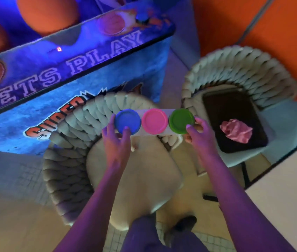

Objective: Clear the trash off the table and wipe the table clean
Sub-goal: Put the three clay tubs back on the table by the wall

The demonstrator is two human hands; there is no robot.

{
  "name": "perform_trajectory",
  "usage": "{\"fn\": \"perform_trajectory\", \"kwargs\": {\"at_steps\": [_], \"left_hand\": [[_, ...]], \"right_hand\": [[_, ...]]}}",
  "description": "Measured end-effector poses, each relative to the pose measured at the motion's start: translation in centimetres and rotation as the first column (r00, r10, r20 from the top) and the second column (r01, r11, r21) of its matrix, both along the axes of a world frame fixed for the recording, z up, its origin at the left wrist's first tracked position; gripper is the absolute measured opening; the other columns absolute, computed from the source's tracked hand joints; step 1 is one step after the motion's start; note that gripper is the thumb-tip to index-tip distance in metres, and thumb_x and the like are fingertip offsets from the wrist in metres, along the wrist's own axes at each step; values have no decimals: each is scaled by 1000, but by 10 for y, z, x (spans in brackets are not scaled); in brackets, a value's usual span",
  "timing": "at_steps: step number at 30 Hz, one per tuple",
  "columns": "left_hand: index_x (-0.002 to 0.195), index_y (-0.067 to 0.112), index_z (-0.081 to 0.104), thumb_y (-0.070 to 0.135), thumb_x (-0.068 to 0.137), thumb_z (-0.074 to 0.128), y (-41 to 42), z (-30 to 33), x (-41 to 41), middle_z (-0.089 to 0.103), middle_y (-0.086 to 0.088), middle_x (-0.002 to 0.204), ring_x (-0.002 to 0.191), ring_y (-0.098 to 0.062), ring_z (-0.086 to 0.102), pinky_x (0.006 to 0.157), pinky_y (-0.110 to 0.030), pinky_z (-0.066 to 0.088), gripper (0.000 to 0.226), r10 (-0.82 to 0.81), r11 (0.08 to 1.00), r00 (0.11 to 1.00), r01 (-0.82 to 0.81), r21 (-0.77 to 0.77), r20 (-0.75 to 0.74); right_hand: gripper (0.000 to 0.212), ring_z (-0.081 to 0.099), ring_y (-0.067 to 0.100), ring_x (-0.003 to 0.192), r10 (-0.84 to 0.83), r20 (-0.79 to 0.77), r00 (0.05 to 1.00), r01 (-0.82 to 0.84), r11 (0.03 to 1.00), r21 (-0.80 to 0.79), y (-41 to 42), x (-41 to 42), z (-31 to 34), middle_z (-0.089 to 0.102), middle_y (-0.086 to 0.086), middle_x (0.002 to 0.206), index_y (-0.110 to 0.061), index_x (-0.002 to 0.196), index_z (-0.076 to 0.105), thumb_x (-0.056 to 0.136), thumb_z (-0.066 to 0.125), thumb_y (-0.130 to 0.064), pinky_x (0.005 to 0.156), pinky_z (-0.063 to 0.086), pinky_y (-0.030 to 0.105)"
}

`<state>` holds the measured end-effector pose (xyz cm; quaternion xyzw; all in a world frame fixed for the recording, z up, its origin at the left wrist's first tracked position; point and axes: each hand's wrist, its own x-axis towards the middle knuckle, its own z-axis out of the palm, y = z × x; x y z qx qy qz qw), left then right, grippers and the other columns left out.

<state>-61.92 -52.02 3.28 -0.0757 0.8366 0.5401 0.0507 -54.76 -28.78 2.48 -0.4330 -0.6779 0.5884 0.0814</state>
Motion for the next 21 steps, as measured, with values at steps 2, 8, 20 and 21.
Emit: {"fn": "perform_trajectory", "kwargs": {"at_steps": [2, 8, 20, 21], "left_hand": [[150, 18, 44, 19, 97, 63, 14, 13, 15, 43, -5, 125, 79, 16, 55, 75, -4, 44, 56, -61, 998, 997, 62, 2, -41], [147, 25, 49, 46, 88, 61, 88, 57, 97, 47, 0, 124, 109, -20, 59, 97, -36, 53, 64, -282, 958, 950, 286, 7, -137], [149, 25, 45, 41, 78, 83, 225, 108, 266, 39, -3, 137, 117, -3, 56, 81, -3, 47, 82, -628, 750, 745, 657, 81, -225], [149, 25, 44, 33, 79, 84, 235, 110, 275, 37, -3, 139, 118, -7, 56, 79, -1, 47, 82, -651, 729, 727, 679, 85, -220]], "right_hand": [[39, 66, 15, 79, -68, -46, 997, 66, 997, -48, 14, 27, 14, 67, 7, 108, -17, 128, 59, 91, 67, -10, 56, 55, 26], [41, 68, 17, 86, -253, -191, 949, 228, 963, -141, 76, 158, 56, 69, 7, 114, -22, 130, 61, 91, 68, -14, 68, 55, 33], [47, 63, 10, 70, -541, -349, 765, 489, 841, -232, 152, 403, 123, 63, 3, 105, -15, 133, 61, 88, 73, -14, 64, 53, 26], [49, 63, 10, 71, -542, -364, 758, 493, 841, -225, 156, 416, 125, 64, 3, 108, -15, 133, 61, 87, 75, -14, 65, 54, 26]]}}
